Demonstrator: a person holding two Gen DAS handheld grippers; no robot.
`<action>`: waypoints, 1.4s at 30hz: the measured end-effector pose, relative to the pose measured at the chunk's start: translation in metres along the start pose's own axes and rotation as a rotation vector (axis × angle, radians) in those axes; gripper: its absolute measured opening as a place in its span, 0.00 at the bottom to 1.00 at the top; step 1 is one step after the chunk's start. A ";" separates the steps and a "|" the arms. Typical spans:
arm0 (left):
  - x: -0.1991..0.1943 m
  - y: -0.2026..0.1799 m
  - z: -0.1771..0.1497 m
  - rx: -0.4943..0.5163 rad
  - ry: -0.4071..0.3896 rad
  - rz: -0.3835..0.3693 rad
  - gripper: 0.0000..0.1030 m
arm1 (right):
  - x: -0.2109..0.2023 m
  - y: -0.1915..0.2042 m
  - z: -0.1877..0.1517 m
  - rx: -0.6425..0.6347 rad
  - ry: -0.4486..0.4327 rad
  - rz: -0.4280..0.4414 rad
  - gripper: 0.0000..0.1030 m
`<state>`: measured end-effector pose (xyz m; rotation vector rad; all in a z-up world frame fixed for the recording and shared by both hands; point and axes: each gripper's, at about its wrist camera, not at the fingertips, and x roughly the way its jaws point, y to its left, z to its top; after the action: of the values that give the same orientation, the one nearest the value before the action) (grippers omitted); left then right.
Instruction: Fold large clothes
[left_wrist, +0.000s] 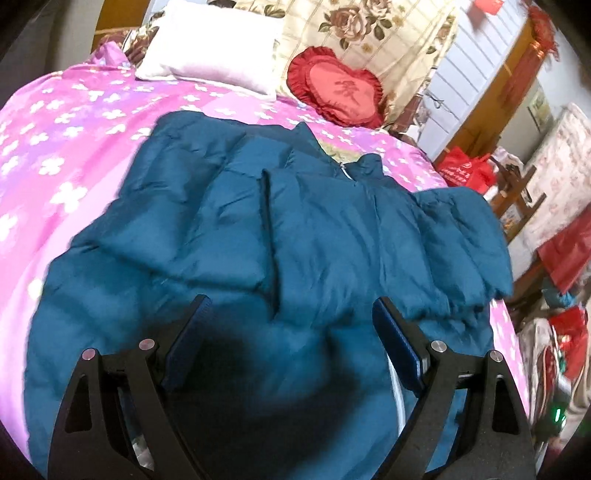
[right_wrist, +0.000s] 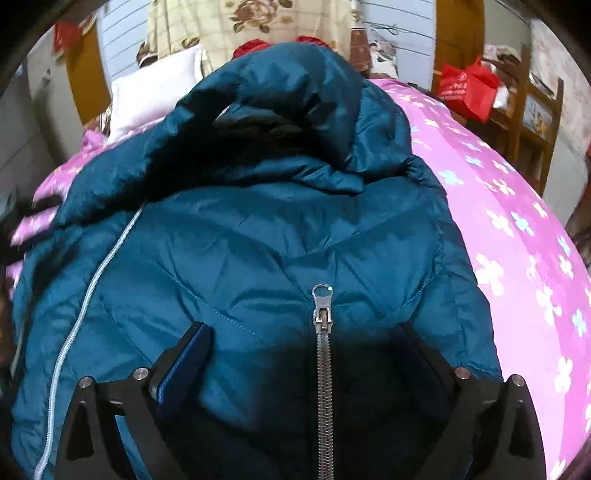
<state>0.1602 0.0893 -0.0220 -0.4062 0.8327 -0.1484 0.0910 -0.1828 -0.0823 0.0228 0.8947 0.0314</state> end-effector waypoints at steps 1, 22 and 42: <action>0.007 -0.004 0.005 -0.006 0.010 0.009 0.86 | 0.002 0.002 0.000 -0.010 0.003 -0.007 0.97; -0.025 -0.026 0.044 0.153 -0.141 0.031 0.13 | -0.003 0.003 0.002 -0.028 0.024 -0.011 1.00; -0.059 0.056 0.060 -0.040 -0.291 0.262 0.62 | -0.043 -0.032 0.017 0.148 -0.092 0.127 0.93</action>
<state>0.1635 0.1747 0.0317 -0.3431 0.5950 0.1681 0.0779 -0.2162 -0.0391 0.2176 0.8007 0.0819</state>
